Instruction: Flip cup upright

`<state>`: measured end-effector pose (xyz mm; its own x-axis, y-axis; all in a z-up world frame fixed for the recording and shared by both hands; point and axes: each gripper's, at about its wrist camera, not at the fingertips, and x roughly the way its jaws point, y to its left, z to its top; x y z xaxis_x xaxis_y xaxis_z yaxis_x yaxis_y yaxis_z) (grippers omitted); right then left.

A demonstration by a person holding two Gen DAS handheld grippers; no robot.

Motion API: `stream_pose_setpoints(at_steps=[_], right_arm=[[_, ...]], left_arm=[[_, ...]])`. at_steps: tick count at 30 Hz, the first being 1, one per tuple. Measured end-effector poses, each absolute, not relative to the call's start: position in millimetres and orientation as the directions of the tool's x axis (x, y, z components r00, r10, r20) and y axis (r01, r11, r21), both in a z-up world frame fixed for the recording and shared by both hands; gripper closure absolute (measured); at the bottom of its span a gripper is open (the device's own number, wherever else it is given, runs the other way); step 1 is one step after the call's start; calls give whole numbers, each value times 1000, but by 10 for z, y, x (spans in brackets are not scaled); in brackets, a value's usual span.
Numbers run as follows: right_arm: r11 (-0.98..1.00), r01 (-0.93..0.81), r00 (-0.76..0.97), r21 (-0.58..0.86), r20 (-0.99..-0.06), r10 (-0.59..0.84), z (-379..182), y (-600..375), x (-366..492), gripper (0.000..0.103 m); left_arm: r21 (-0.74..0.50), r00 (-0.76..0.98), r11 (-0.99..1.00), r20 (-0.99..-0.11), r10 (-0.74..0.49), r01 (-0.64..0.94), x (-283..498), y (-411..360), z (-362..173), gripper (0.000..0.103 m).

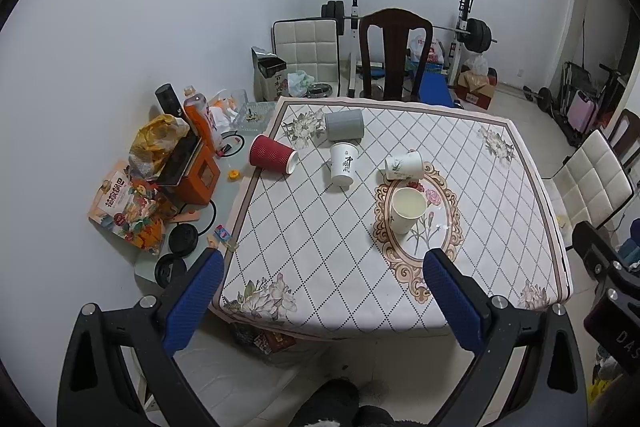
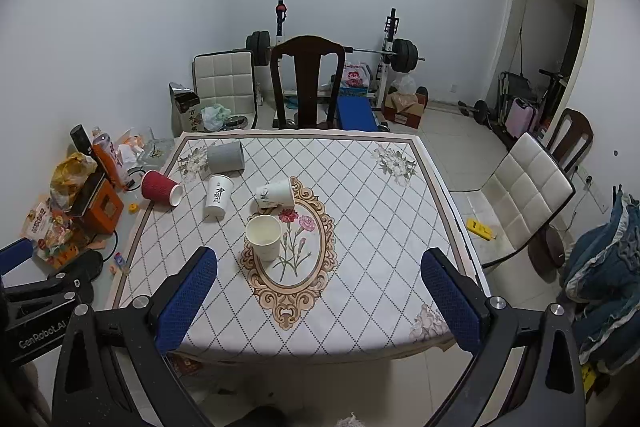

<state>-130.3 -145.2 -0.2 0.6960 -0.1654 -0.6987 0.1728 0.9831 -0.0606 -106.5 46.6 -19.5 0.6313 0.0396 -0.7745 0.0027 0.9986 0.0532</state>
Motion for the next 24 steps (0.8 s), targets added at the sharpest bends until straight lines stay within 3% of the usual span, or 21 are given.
stream_pose_setpoints(at_steps=[24], right_arm=[[990, 130, 690, -50, -712, -127, -26, -1394, -1382, 0]], left_arm=[[74, 648, 996, -757, 89, -50, -1272, 505, -153, 1]])
